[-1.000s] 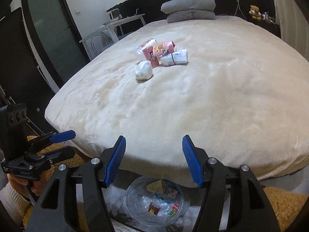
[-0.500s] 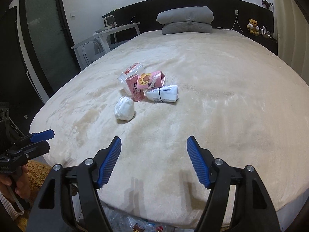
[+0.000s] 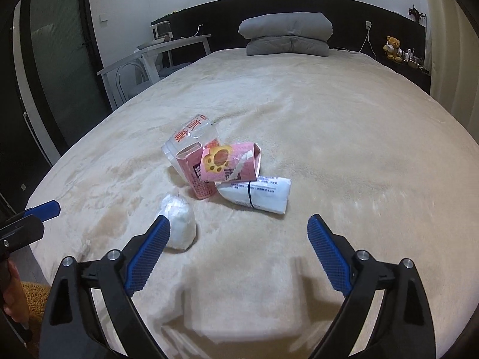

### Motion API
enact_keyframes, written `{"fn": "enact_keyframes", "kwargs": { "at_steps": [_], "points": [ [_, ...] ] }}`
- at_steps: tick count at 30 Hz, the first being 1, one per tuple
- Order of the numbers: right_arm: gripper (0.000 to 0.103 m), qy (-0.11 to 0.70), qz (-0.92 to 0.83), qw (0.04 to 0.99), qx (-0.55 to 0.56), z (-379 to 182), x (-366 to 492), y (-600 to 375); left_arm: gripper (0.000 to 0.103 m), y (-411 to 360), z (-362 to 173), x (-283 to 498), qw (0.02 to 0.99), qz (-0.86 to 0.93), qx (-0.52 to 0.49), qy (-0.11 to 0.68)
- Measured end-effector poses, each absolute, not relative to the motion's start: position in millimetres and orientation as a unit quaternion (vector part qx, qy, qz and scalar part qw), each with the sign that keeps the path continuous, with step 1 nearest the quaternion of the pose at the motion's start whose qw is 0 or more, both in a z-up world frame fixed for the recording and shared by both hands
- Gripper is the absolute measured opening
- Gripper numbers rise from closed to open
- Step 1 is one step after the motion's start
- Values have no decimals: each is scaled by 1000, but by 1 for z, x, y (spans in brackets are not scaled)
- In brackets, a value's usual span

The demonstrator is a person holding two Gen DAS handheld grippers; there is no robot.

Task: Collect trash
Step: 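Grasp the pink paw-print carton with the right tool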

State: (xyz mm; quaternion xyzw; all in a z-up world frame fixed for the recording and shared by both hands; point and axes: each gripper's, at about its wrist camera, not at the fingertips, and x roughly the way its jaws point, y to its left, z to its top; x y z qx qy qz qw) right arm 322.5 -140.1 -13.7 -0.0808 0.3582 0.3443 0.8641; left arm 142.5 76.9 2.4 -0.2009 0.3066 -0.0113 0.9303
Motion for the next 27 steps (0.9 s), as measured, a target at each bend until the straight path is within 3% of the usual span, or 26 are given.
{"fn": "enact_keyframes", "kwargs": {
  "at_steps": [17, 19, 21, 22, 27],
  "points": [
    [92, 350, 333, 866, -131, -39, 372, -73, 83, 113, -5, 164, 925, 6, -210, 317],
    [88, 356, 333, 863, -131, -41, 377, -70, 83, 109, -4, 163, 926, 1, -204, 316],
    [70, 362, 331, 860, -138, -43, 380, -67, 83, 107, -5, 163, 926, -2, -203, 318],
    [68, 363, 329, 860, -141, -45, 380, -68, 83, 106, -5, 163, 925, -3, -204, 319],
    [67, 358, 335, 860, -142, -43, 375, -72, 83, 104, -5, 163, 925, -5, -205, 320]
  ]
}}
